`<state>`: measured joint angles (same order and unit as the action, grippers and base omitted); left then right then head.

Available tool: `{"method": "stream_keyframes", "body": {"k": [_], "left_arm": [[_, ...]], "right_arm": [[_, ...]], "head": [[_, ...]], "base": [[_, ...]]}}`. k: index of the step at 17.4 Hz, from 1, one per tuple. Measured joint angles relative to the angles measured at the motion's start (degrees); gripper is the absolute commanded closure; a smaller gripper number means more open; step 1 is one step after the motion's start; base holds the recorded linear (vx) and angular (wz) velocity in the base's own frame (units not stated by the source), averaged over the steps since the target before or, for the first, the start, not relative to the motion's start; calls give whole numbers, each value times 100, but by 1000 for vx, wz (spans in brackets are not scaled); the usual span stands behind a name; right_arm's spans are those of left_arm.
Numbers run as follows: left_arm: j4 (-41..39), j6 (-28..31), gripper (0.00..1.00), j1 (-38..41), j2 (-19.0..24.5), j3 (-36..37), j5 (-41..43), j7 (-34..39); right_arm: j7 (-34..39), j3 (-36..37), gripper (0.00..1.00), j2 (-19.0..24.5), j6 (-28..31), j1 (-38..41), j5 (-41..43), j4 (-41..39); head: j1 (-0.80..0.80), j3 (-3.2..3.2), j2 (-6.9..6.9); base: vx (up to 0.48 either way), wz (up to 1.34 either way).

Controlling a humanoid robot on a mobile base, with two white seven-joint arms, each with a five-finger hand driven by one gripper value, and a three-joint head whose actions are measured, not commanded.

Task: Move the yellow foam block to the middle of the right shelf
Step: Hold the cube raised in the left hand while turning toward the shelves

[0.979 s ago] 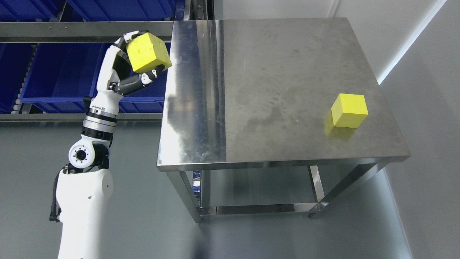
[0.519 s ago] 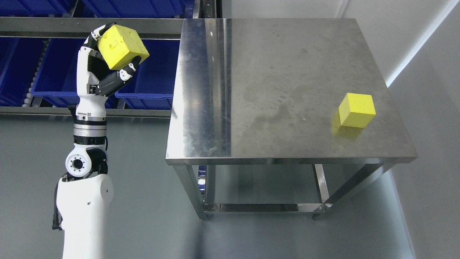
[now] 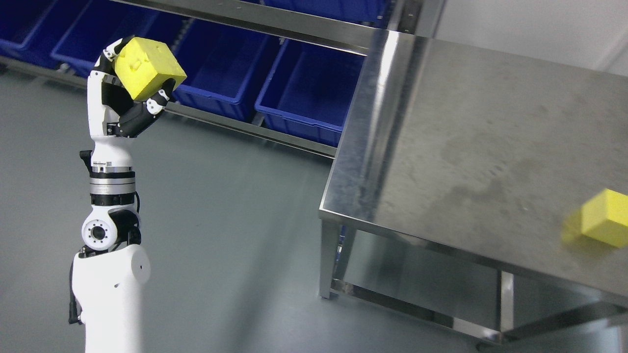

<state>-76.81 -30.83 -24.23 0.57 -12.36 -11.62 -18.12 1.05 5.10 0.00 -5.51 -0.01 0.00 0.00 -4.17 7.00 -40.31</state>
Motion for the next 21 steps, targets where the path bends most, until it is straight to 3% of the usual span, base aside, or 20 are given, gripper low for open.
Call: {"method": "stream_keyframes", "body": {"k": [13,21], "left_arm": [[-94,130,52,47,-41,-170,-7,3],[-116,143,52,50,-50,-190,-7,-4]], "right_arm": [[0,0,0,0,19,0,0,0],[0,0,0,0,3,0,0,0]], "head": [[0,0,0],[0,0,1]], "base": [[72,971],[116,562]]}}
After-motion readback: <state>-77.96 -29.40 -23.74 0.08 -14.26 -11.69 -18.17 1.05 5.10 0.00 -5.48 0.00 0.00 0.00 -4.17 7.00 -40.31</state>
